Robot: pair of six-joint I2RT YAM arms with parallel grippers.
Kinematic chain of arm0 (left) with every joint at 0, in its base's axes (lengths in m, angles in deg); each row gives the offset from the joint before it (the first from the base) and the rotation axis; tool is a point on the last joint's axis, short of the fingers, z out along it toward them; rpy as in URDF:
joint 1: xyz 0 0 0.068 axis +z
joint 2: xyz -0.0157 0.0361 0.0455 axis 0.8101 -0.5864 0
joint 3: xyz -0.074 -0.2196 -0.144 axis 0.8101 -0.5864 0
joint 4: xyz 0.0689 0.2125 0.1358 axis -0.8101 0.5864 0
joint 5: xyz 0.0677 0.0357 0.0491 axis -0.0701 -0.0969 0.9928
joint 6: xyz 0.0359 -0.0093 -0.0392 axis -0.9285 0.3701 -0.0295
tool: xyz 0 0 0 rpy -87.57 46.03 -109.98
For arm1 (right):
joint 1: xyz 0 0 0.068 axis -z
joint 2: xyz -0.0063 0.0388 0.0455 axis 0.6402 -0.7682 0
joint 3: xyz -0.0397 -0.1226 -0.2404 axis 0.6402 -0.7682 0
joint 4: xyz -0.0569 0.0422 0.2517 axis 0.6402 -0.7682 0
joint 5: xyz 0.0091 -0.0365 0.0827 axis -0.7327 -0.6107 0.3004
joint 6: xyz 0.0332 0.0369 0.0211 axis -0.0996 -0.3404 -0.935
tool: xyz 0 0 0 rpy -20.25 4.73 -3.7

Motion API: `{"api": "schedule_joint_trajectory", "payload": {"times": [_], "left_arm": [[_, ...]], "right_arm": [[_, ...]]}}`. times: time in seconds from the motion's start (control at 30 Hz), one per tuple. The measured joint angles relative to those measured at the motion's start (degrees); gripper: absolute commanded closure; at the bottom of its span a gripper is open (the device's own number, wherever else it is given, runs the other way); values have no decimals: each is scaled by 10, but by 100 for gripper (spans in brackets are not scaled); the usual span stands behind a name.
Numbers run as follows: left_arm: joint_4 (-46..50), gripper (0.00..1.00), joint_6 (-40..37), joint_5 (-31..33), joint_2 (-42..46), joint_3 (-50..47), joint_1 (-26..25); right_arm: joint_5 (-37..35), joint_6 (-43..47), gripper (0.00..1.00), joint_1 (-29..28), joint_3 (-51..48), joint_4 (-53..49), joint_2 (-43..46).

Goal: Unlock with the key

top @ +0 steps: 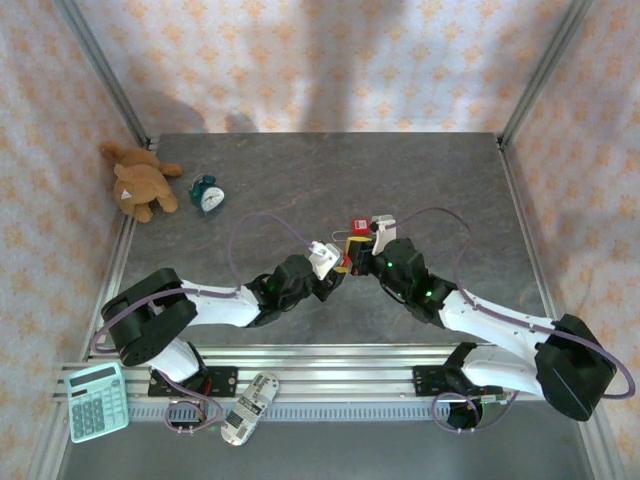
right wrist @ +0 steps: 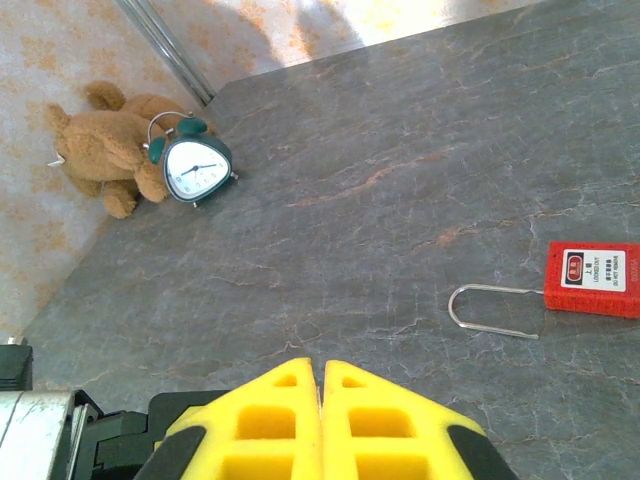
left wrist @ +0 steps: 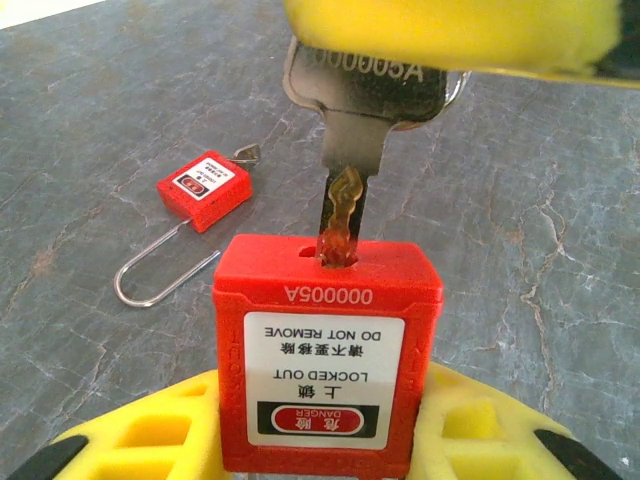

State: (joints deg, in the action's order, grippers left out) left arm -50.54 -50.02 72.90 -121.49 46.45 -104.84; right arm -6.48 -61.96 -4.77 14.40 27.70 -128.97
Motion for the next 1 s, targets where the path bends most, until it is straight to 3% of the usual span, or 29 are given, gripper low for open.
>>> {"api": "schedule_joint_trajectory", "payload": {"times": [0.37, 0.83, 1.0], "left_arm": [[2, 70, -51, -9, 11, -5, 3], [-172, 74, -112, -8, -21, -16, 10], [-183, 75, -112, -7, -27, -16, 10]], "right_arm": [[-1, -9, 100, 0, 1, -1, 5], [0, 2, 100, 4, 20, 2, 28], [1, 7, 100, 5, 21, 2, 27]]}}
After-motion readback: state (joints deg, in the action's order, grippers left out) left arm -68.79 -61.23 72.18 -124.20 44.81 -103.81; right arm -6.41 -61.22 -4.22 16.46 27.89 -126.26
